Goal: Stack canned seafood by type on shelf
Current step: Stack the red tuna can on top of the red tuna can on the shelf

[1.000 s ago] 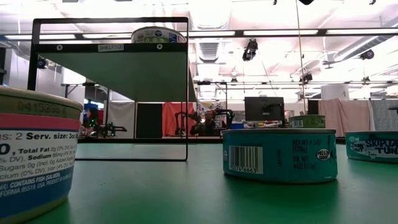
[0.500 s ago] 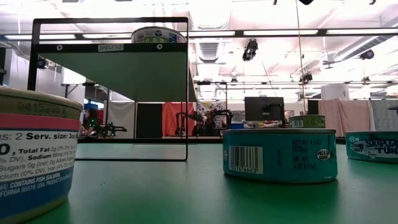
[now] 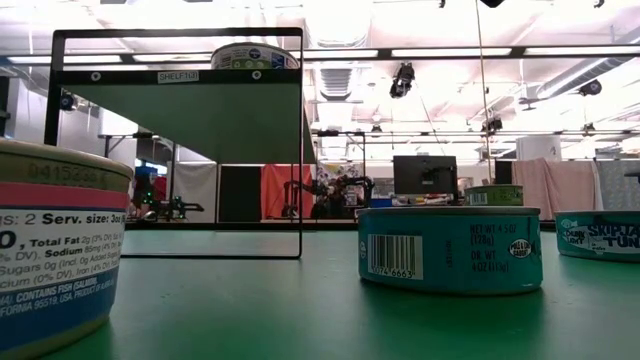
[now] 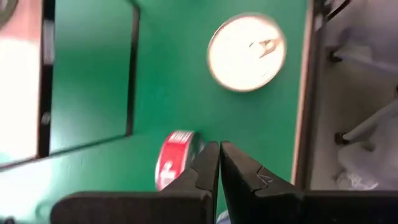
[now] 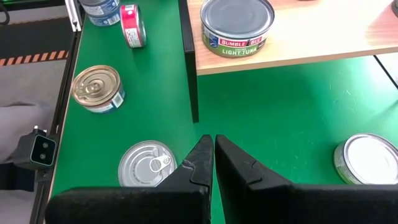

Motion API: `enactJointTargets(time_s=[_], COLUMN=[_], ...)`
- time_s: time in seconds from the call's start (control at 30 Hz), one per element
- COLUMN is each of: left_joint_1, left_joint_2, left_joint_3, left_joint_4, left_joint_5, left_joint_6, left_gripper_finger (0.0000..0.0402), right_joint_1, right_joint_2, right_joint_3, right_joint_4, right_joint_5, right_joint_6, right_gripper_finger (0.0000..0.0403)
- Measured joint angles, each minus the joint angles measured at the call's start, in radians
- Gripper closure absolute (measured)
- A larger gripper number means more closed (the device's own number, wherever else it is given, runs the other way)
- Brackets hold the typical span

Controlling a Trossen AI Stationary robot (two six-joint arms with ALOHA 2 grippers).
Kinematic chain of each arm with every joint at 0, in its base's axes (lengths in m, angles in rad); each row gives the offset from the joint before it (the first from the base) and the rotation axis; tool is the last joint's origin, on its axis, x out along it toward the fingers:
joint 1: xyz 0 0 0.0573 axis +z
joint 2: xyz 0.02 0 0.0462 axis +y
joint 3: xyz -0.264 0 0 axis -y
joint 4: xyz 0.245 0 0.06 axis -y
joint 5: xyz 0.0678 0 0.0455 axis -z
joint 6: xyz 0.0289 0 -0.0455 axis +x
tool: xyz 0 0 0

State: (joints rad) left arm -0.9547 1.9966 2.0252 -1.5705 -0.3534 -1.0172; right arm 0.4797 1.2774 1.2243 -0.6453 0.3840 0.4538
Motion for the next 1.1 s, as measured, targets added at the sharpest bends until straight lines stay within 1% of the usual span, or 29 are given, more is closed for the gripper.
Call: enactJointTargets(time_s=[0.1, 0.23, 0.37, 0.47, 0.63, 0.77, 0.87, 1.0, 1.1], left_joint_1=[0.001, 0.0, 0.007, 0.014, 0.032, 0.039, 0.039, 0.039, 0.041], left_joint_2=[-0.072, -0.185, -0.304, -0.385, -0.485, -0.518, -0.52, -0.51, -0.506], left_joint_3=[-0.099, -0.246, -0.396, -0.512, -0.678, -0.748, -0.774, -0.797, -0.808], left_joint_4=[-0.001, 0.038, 0.135, 0.213, 0.368, 0.414, 0.419, 0.423, 0.421], left_joint_5=[0.027, 0.034, 0.067, 0.114, 0.16, 0.214, 0.215, 0.213, 0.203], left_joint_6=[-0.045, -0.087, -0.091, -0.09, -0.047, -0.047, -0.05, -0.091, -0.065], left_gripper_finger=[0.0402, 0.0402, 0.0402, 0.0402, 0.0402, 0.0402, 0.0402, 0.0402, 0.0402], right_joint_1=[0.0, 0.0, 0.0, 0.0, 0.0, 0.0, 0.0, 0.0, 0.0], right_joint_2=[0.0, 0.0, 0.0, 0.0, 0.0, 0.0, 0.0, 0.0, 0.0], right_joint_3=[0.0, 0.0, 0.0, 0.0, 0.0, 0.0, 0.0, 0.0, 0.0], right_joint_4=[0.0, 0.0, 0.0, 0.001, 0.001, 0.001, 0.001, 0.001, 0.001], right_joint_5=[0.001, 0.008, 0.009, 0.009, 0.009, 0.009, 0.01, 0.01, 0.01], right_joint_6=[0.0, 0.0, 0.0, -0.001, -0.001, -0.001, -0.001, -0.001, -0.001], right_gripper_finger=[0.0394, 0.0394, 0.0394, 0.0394, 0.0394, 0.0394, 0.0394, 0.0394, 0.0394])
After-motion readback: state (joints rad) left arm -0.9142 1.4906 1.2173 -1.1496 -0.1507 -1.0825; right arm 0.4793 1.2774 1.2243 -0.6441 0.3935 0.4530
